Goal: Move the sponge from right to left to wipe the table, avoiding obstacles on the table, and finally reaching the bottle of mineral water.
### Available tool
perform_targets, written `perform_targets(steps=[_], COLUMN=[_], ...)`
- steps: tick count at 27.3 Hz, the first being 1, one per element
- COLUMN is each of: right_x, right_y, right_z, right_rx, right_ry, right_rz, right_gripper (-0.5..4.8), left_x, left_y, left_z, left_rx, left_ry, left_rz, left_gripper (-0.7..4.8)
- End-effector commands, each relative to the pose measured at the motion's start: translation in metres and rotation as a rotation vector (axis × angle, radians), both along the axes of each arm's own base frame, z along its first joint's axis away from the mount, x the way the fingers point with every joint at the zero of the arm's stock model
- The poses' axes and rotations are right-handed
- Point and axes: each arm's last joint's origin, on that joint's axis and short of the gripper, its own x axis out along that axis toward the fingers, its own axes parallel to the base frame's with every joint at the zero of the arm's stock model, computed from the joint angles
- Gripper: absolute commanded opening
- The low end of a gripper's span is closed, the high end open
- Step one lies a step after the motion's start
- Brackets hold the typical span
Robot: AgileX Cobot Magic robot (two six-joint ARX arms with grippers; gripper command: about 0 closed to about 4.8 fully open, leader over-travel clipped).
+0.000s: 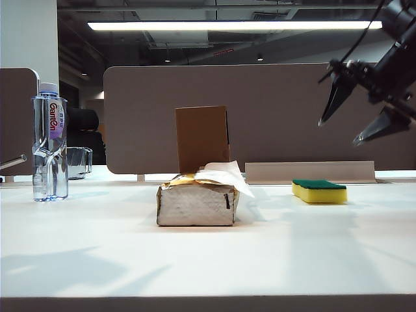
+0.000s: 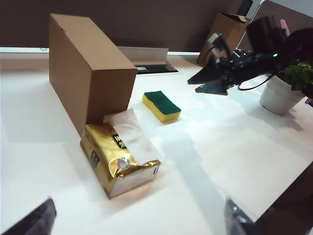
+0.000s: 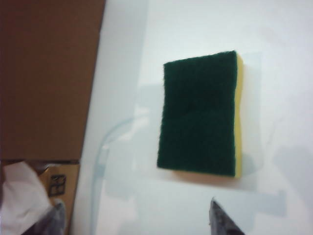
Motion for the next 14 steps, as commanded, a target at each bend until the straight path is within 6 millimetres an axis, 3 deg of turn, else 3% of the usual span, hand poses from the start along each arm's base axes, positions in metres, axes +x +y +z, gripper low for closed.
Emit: perform_targets(steps=[1, 8, 14], right_x=[0.016, 0.045, 0.058], right_y=[0.000, 0.000, -0.001], right_z=[-0.008, -0.031, -0.051], right_rx=[-0.014, -0.019, -0.039], right_ry=[-0.009, 0.036, 0.056], right_rz=[0.016, 0.014, -0.002], right_gripper=[3.78, 3.78, 3.78], left_x=[0.002, 0.007, 0.006], left_y=[0.000, 0.000, 0.000], left_z=[0.008, 0.018, 0.021], left_rx=[0.006, 0.007, 0.007], left_ry=[-0.015, 0.008, -0.001], left_rz=[-0.007, -0.010, -0.009], left_gripper=[4.44, 4.44, 4.44])
